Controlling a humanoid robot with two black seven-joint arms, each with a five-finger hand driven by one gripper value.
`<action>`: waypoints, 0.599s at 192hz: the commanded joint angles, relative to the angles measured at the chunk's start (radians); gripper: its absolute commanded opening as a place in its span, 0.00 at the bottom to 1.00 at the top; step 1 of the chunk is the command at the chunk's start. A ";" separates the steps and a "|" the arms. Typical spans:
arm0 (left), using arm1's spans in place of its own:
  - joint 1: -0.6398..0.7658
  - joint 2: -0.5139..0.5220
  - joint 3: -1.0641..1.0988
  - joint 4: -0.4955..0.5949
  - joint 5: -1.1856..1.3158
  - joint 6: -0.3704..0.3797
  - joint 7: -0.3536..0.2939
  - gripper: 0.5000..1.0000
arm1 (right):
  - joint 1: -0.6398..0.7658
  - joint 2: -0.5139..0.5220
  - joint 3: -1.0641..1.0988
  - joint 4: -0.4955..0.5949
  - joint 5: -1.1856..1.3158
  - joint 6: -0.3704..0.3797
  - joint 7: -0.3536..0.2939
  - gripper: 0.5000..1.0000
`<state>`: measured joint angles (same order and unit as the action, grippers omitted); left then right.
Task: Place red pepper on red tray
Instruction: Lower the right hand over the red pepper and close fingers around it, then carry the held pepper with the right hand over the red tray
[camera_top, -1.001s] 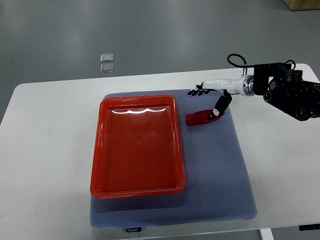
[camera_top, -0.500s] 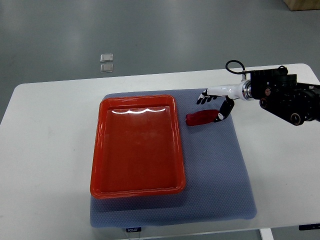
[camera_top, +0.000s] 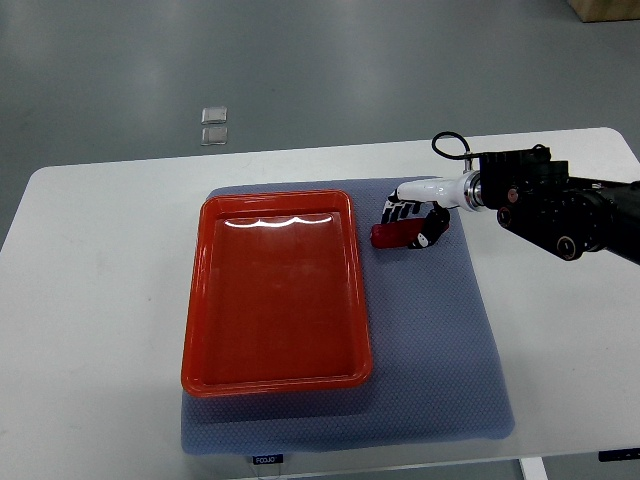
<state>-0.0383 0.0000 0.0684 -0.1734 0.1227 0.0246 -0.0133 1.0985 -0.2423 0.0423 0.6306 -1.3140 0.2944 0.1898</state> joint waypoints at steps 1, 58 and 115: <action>0.000 0.000 -0.001 0.000 0.000 0.000 -0.001 1.00 | 0.001 0.000 -0.002 0.000 -0.001 0.002 0.000 0.30; 0.000 0.000 0.001 0.000 0.000 0.000 -0.001 1.00 | 0.003 0.000 -0.001 0.001 -0.001 0.008 0.005 0.09; 0.000 0.000 -0.001 0.000 0.000 0.000 -0.001 1.00 | 0.014 -0.011 0.002 0.001 0.009 0.011 0.011 0.00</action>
<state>-0.0383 0.0000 0.0682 -0.1733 0.1227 0.0246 -0.0136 1.1083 -0.2463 0.0420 0.6322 -1.3124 0.3050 0.1984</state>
